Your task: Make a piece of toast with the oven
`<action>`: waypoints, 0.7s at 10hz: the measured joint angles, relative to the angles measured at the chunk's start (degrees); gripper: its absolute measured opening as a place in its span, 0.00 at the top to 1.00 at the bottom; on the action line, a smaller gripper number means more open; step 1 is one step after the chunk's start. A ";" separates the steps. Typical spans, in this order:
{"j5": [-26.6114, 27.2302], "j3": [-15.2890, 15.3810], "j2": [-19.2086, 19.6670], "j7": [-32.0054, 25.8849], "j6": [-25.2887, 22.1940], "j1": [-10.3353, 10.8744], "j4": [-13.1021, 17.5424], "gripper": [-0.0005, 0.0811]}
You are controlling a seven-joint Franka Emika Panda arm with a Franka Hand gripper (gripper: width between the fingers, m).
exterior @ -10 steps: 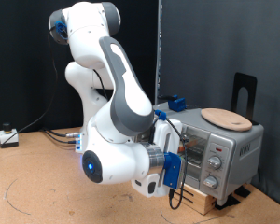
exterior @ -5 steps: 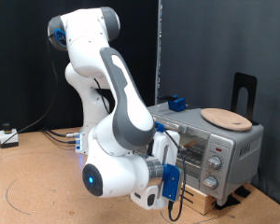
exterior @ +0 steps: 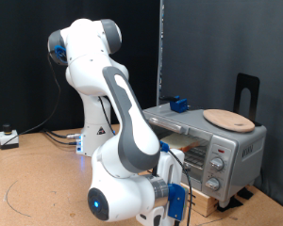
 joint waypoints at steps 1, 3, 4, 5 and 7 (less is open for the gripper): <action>-0.46 0.00 1.28 0.38 -0.01 0.73 1.37 0.01; -0.91 0.01 3.50 0.75 -0.01 2.42 3.56 0.01; -0.92 0.04 4.35 0.77 -0.01 3.29 4.29 0.01; -0.92 0.07 4.93 0.77 0.01 4.10 4.66 0.01; -0.70 0.48 5.69 0.77 0.04 5.37 5.13 0.01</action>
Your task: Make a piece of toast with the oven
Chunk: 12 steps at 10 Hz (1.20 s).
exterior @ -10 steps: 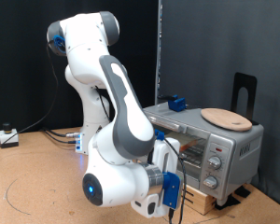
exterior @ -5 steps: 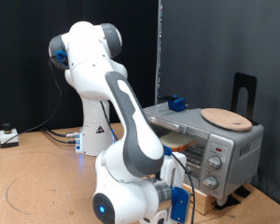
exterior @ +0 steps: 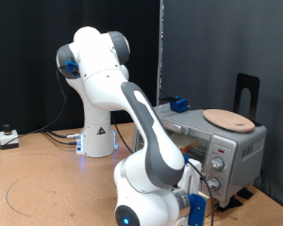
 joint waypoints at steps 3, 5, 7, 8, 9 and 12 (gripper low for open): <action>0.71 1.06 0.03 -0.01 0.10 1.03 0.01 0.01; 0.89 1.69 0.03 0.00 0.15 1.44 0.00 0.01; 0.91 1.81 0.04 0.00 0.54 1.89 -0.16 0.01; 0.91 1.86 0.03 0.00 0.63 2.00 -0.26 0.01; 0.97 1.86 0.03 0.01 0.64 2.01 -0.28 0.01; 1.03 1.96 0.03 1.07 0.26 2.05 -0.71 0.33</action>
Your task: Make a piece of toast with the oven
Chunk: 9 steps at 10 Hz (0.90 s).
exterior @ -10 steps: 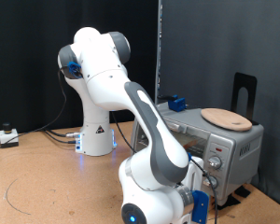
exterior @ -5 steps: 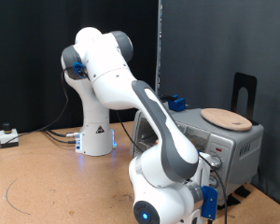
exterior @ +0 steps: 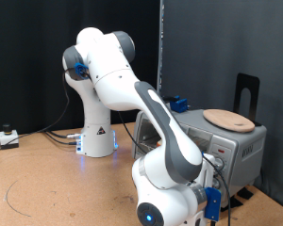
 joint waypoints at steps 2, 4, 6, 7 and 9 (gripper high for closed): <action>0.10 0.05 -0.01 0.12 -0.23 -0.03 -0.53 0.59; 0.13 0.05 -0.01 0.13 -0.25 -0.04 -0.56 0.59; 0.13 0.05 -0.01 0.16 -0.27 -0.06 -0.57 0.59; 0.15 0.05 -0.01 0.16 -0.28 -0.07 -0.57 0.59; 0.15 0.05 -0.01 0.16 -0.28 -0.07 -0.57 0.59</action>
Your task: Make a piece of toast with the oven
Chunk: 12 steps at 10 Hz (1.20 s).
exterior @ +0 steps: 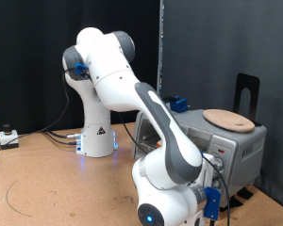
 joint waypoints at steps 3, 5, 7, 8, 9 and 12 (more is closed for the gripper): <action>-0.01 0.00 -0.01 0.00 -0.18 -0.03 -0.04 0.59; -0.01 -0.01 -0.03 0.00 -0.63 -0.18 -0.38 0.43; -0.15 -0.57 -0.01 -0.14 -0.05 -0.19 -0.86 0.26; -0.15 -0.71 -0.02 -0.39 0.07 -0.24 -0.91 0.07; -0.05 -0.73 -0.04 -0.57 0.22 -0.38 -0.90 0.02; 0.93 -0.64 -0.30 -0.71 0.23 -0.80 -0.03 0.01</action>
